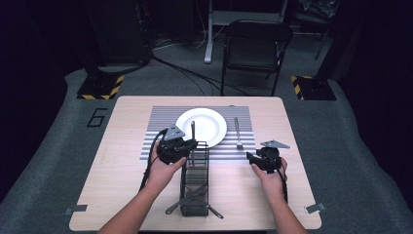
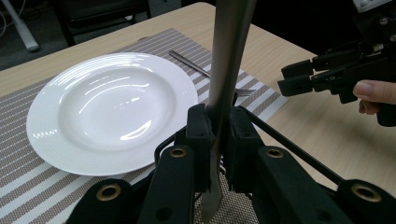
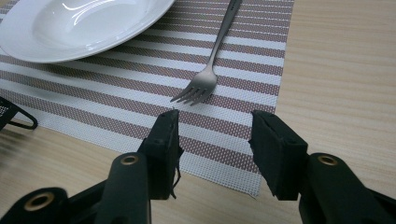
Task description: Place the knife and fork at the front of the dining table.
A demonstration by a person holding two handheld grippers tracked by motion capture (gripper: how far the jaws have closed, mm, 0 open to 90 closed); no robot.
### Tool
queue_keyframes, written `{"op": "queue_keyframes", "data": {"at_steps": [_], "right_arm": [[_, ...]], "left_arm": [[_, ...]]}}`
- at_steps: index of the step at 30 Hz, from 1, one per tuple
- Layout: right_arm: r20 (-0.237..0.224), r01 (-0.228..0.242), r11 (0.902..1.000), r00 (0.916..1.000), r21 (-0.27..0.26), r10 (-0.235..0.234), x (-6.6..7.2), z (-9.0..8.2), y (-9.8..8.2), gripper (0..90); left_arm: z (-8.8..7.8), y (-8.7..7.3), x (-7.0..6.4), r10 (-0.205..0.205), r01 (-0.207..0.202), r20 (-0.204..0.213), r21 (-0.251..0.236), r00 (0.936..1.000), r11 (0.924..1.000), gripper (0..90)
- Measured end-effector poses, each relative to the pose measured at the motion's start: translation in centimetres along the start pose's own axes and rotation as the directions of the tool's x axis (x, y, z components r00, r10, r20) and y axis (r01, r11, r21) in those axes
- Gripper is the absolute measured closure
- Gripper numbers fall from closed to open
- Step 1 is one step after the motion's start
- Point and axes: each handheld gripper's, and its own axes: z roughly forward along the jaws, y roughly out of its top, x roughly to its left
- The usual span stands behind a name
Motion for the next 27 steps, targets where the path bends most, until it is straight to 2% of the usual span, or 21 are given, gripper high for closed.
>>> {"op": "queue_keyframes", "data": {"at_steps": [9,24,27], "right_arm": [[-0.004,-0.008,1.0000,1.0000,0.002,0.008,-0.1,0.0,0.0,52.0],[-0.008,-0.012,0.9999,0.9999,0.004,0.012,-0.1,0.1,-0.1,52.0],[-0.013,-0.019,0.9998,0.9997,0.004,0.019,-0.1,0.1,-0.1,52.0]], "left_arm": [[0.1,0.4,-0.3,0.020,-0.020,-0.022,0.000,0.9996,0.9998,81.8],[-2.2,3.2,-0.4,0.028,-0.028,-0.009,-0.029,0.9996,0.9992,81.9],[-2.8,3.8,-0.4,0.017,-0.017,-0.002,-0.041,0.9999,0.9990,81.9]]}}
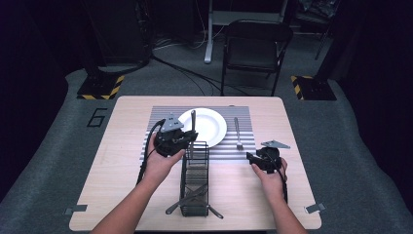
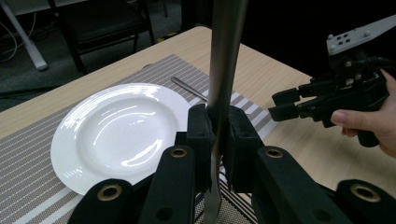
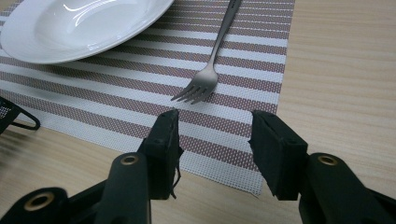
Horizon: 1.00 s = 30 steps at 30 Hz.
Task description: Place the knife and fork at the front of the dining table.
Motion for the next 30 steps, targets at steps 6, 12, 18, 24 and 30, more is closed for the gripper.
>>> {"op": "queue_keyframes", "data": {"at_steps": [6,12,18,24,30], "right_arm": [[-0.003,0.000,1.0000,1.0000,-0.003,0.000,0.0,0.1,0.0,52.0],[-0.002,0.000,1.0000,1.0000,-0.001,0.000,0.0,0.0,0.0,52.0],[-0.002,0.001,1.0000,1.0000,-0.001,-0.001,0.0,0.0,0.0,51.9],[-0.001,-0.002,1.0000,1.0000,0.001,0.002,0.0,0.1,0.0,51.9],[-0.002,-0.003,1.0000,1.0000,0.004,0.003,0.0,0.1,-0.1,51.3]], "left_arm": [[-1.1,1.4,0.0,-0.001,0.002,0.005,-0.011,1.0000,0.9999,82.0],[-2.0,2.5,-0.2,-0.009,0.009,0.020,-0.019,0.9998,0.9998,82.0],[-2.4,3.1,-0.2,0.001,-0.001,0.016,-0.020,0.9999,0.9998,82.0],[-2.6,3.3,-0.2,0.004,-0.003,0.010,-0.018,0.9999,0.9998,82.1],[-3.4,3.8,-0.1,0.012,-0.012,-0.006,-0.023,0.9999,0.9997,82.1]]}}
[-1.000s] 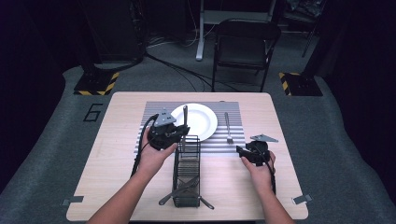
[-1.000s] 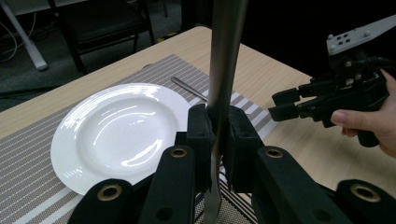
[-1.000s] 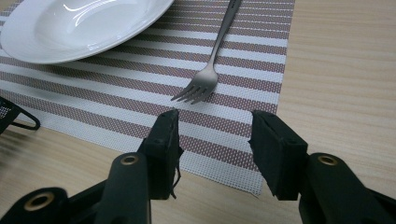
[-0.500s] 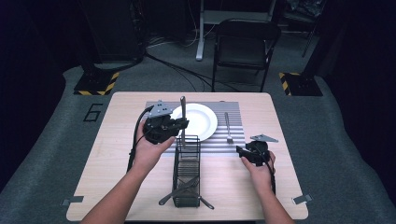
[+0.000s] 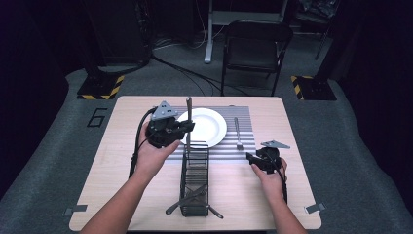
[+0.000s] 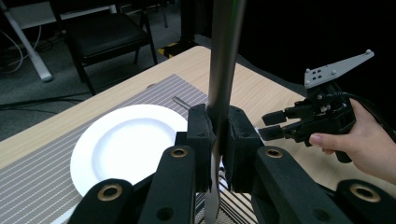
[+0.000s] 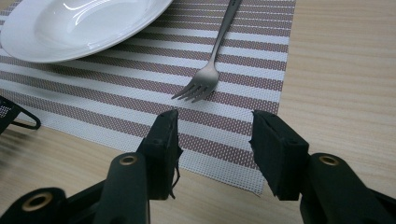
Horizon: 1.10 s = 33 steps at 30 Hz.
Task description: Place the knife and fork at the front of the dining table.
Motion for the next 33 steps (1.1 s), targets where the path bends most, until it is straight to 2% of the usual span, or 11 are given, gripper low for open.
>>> {"op": "queue_keyframes", "data": {"at_steps": [8,16,25,33], "right_arm": [[0.003,-0.001,1.0000,1.0000,-0.003,0.001,0.0,0.0,0.0,51.0],[0.003,0.000,1.0000,1.0000,-0.004,0.000,0.1,0.0,0.0,50.9],[0.007,0.000,1.0000,1.0000,-0.002,0.000,0.0,0.0,0.0,50.9],[0.009,0.000,1.0000,1.0000,0.000,0.000,0.0,0.0,-0.1,50.9]], "left_arm": [[-1.4,0.6,0.8,-0.012,0.011,-0.023,-0.023,0.9997,0.9997,82.1],[-1.9,0.5,2.4,-0.027,0.026,-0.055,-0.026,0.9981,0.9993,82.1],[-1.7,0.0,4.2,-0.059,0.056,-0.085,-0.036,0.9946,0.9978,82.1],[-0.9,-1.0,5.6,-0.088,0.085,-0.121,-0.035,0.9887,0.9958,82.1]]}}
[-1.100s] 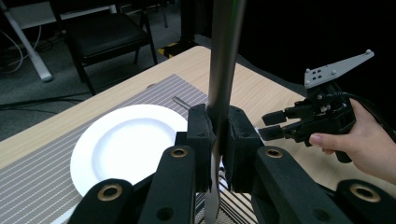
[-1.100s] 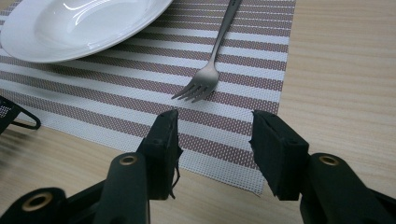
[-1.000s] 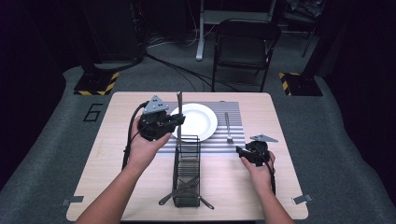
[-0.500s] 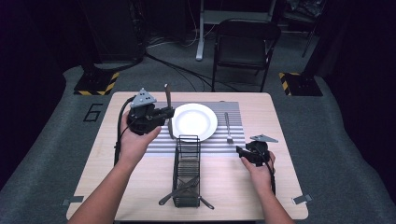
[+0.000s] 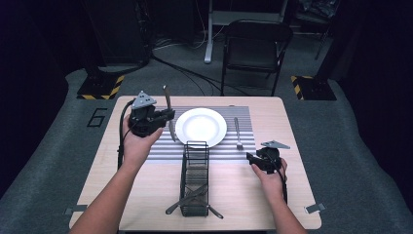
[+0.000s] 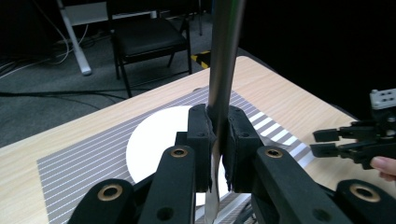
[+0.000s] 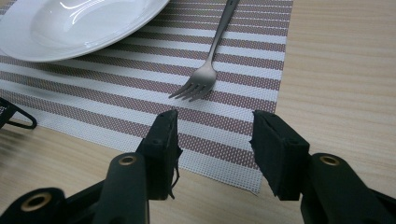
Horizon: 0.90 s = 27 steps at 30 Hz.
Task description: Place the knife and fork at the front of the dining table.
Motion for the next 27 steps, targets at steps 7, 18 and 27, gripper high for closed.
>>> {"op": "queue_keyframes", "data": {"at_steps": [7,18,27], "right_arm": [[-0.003,-0.005,1.0000,1.0000,0.001,0.005,0.0,0.0,0.0,50.9],[-0.003,-0.003,1.0000,1.0000,0.003,0.003,0.1,0.0,0.0,50.9],[-0.004,0.005,1.0000,1.0000,0.005,-0.005,0.1,0.1,-0.1,50.9]], "left_arm": [[0.9,-1.1,1.1,-0.011,0.011,-0.032,0.008,0.9994,0.9999,82.2],[1.8,-3.9,2.9,-0.028,0.030,-0.088,0.019,0.9957,0.9994,82.2],[2.5,-6.4,4.4,-0.061,0.066,-0.122,0.038,0.9907,0.9971,82.2]]}}
